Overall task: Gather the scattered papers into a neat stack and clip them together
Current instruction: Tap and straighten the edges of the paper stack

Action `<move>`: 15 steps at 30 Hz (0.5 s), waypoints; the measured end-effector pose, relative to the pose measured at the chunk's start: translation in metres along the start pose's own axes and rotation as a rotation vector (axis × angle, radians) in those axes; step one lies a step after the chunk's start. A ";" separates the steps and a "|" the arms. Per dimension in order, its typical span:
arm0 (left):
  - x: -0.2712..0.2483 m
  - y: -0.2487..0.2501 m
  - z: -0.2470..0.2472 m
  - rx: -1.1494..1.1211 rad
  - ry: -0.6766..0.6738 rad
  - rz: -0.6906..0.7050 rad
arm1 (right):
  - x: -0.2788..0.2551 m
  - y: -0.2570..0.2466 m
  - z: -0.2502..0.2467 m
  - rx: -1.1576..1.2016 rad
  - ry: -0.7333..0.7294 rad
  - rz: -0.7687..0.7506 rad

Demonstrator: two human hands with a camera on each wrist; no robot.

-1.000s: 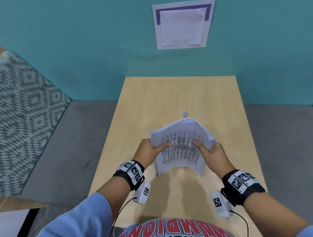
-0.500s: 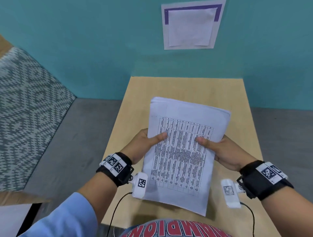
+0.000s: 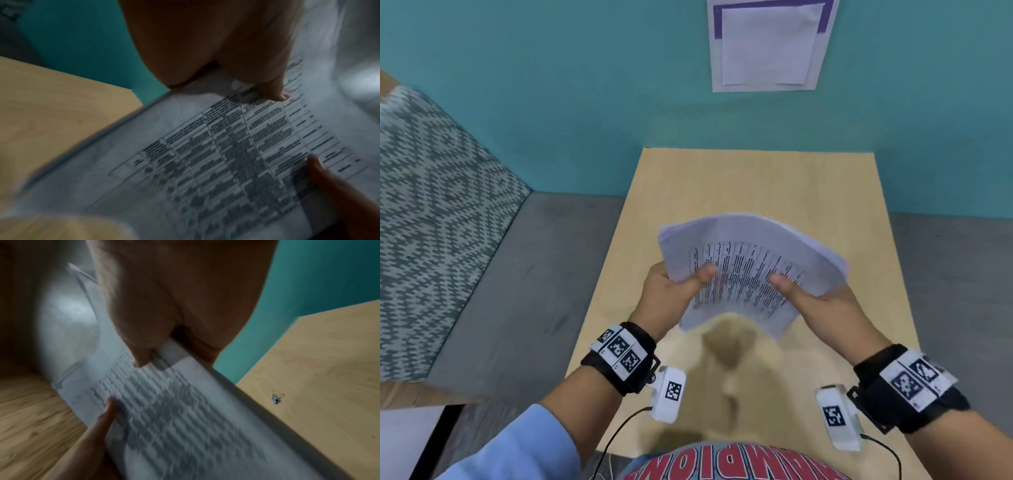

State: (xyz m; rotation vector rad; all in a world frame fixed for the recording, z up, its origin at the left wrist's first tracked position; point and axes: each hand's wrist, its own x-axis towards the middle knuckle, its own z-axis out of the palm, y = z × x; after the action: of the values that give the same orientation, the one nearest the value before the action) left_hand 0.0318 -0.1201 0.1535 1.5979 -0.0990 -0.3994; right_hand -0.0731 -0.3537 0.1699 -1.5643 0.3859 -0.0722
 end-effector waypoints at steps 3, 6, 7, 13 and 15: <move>-0.003 -0.023 0.007 0.053 -0.044 0.012 | -0.005 0.020 0.004 -0.053 0.066 -0.105; -0.002 -0.041 0.008 0.139 -0.018 -0.017 | 0.000 0.043 0.002 -0.060 0.109 -0.058; -0.001 -0.041 0.007 0.127 0.006 -0.020 | 0.003 0.046 0.000 -0.054 0.129 -0.053; 0.000 -0.010 0.008 0.029 -0.061 0.129 | 0.016 0.041 -0.009 0.017 0.112 -0.060; 0.001 0.002 0.014 -0.039 -0.035 0.171 | 0.018 0.040 -0.010 0.018 0.081 -0.046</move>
State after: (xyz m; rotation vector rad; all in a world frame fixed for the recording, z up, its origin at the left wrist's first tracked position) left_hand 0.0288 -0.1336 0.1553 1.5307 -0.2513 -0.2942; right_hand -0.0671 -0.3679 0.1277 -1.5559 0.4117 -0.1743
